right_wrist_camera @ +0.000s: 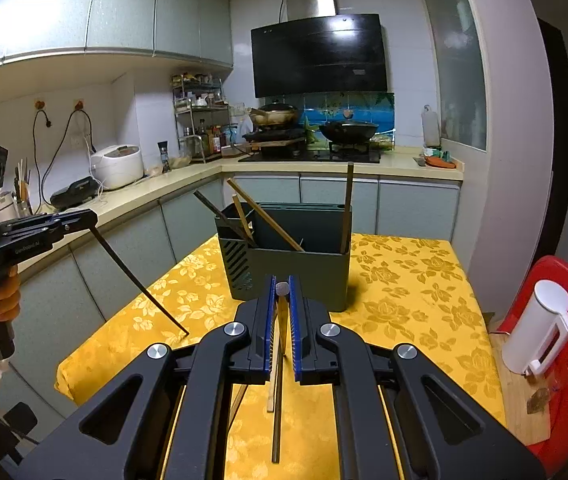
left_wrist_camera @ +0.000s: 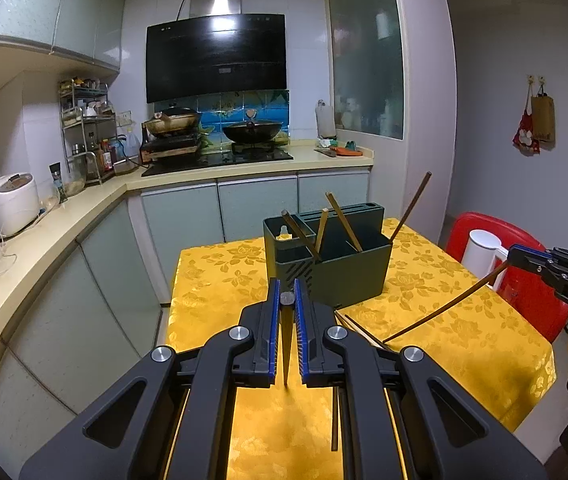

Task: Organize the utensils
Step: 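Carry both chopsticks up to the green holder and insert them into its slots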

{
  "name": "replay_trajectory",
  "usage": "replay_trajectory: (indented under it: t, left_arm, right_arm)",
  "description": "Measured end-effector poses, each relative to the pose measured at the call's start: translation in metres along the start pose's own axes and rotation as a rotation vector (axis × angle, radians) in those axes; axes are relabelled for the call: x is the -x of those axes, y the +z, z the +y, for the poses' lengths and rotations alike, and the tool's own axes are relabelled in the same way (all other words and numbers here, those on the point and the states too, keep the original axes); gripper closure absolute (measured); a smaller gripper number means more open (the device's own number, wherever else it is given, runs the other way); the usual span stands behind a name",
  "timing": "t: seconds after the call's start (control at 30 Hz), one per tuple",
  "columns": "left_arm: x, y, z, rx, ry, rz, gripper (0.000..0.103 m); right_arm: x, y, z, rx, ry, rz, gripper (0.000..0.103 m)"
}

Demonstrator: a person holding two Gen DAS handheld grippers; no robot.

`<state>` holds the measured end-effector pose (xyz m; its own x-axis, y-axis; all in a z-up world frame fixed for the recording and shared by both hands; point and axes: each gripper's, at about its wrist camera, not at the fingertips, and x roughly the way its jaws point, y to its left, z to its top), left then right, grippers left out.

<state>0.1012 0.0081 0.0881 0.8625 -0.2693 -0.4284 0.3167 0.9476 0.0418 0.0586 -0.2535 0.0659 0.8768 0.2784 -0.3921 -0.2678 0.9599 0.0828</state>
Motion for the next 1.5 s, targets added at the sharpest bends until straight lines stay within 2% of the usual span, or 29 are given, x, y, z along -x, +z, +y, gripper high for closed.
replay_trajectory:
  t: [0.23,0.57,0.93,1.27,1.5]
  left_arm:
    - [-0.015,0.017,0.004,-0.006,-0.01,0.032,0.096]
    - [-0.026,0.062,0.004,-0.005,-0.075,0.059,0.096]
    - [-0.025,0.138,-0.016,0.0,-0.19,0.01,0.096]
    - [-0.034,0.194,-0.03,0.023,-0.235,-0.023,0.096]
    - [-0.05,0.227,-0.04,0.031,-0.219,-0.036,0.096]
  right_arm:
    - [-0.015,0.024,-0.006,-0.007,0.009,0.015,0.096]
    - [-0.015,0.085,-0.011,0.002,0.017,-0.031,0.096]
    - [-0.017,0.14,-0.007,0.081,-0.025,-0.075,0.096]
    - [-0.028,0.18,-0.011,0.105,-0.06,-0.063,0.096]
    - [-0.039,0.197,-0.023,0.086,-0.08,-0.073,0.096]
